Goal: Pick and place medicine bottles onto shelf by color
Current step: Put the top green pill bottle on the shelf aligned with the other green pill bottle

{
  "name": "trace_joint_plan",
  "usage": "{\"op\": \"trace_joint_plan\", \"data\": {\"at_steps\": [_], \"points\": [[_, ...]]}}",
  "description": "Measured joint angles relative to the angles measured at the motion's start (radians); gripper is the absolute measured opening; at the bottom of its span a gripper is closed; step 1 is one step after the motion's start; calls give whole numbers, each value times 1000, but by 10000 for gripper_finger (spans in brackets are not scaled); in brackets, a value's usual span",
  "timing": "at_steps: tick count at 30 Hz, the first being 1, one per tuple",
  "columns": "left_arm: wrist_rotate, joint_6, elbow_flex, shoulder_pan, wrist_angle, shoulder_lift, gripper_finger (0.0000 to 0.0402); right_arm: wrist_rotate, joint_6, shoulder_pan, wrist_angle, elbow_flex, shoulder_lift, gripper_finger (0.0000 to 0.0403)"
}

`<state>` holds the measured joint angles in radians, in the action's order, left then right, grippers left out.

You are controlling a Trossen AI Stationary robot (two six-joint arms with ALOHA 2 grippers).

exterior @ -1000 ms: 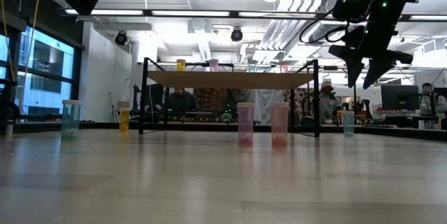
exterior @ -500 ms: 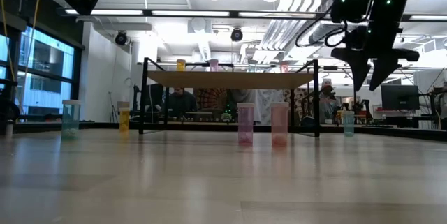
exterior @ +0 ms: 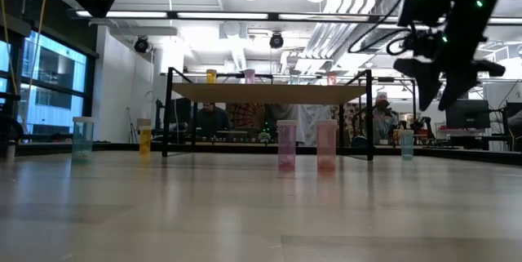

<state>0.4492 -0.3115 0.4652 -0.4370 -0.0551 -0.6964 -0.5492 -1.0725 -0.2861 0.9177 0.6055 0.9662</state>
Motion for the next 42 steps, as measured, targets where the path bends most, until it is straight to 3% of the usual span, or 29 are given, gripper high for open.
{"op": "trace_joint_plan", "data": {"at_steps": [10, 42], "points": [[5, -3, 0, 0, 1, 0, 165, -103, 58, 11, -351, -169, -76, 176], [7, -9, 0, 0, 2, 0, 165, -232, -28, -17, -579, -216, 171, 176]]}}
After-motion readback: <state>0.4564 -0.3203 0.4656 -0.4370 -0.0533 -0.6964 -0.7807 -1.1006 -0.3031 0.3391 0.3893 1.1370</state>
